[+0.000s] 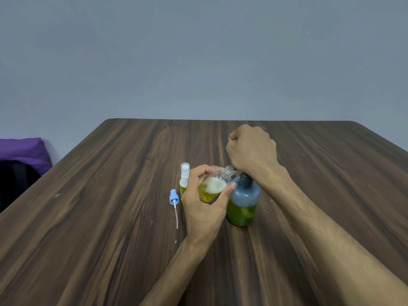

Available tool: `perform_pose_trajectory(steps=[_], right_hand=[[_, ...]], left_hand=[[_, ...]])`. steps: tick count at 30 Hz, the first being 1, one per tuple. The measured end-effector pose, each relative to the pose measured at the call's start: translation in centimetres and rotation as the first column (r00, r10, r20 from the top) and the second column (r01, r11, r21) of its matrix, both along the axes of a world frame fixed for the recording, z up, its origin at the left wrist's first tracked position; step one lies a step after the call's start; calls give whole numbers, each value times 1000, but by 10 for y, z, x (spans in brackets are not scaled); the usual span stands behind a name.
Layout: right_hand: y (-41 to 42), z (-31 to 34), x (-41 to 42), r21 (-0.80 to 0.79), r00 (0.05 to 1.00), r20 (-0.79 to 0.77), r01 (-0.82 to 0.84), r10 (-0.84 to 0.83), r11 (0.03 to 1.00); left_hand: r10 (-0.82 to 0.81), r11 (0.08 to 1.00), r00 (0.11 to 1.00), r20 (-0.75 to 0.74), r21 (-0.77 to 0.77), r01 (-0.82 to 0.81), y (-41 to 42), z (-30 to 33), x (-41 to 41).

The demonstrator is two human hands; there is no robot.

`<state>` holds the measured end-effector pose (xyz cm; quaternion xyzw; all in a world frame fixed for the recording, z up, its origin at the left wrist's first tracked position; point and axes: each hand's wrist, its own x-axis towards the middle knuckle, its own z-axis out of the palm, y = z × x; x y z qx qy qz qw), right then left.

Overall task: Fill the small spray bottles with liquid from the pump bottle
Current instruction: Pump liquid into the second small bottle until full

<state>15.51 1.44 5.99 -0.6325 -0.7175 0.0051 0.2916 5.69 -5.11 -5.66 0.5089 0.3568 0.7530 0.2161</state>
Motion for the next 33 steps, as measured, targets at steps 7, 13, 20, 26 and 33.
perform_pose_trajectory(steps=[7, 13, 20, 26, 33], right_hand=[[0, -3, -2, -2, 1000, 2, 5, -5, 1000], [1, 2, 0, 46, 1000, -16, 14, -13, 999], [3, 4, -2, 65, 1000, 20, -4, 3, 998], [3, 1, -1, 48, 1000, 19, -9, 8, 999], [2, 0, 0, 43, 1000, -4, -7, 7, 999]], left_hand=[[-4, 1000, 1000, -12, -6, 4, 1, -2, -1], [-3, 1000, 1000, -5, -12, 3, 1, -3, -2], [10, 1000, 1000, -12, -9, -10, 2, -3, -2], [17, 1000, 1000, -21, -4, -17, 1, -4, -2], [20, 1000, 1000, -11, -11, -20, 0, -3, -2]])
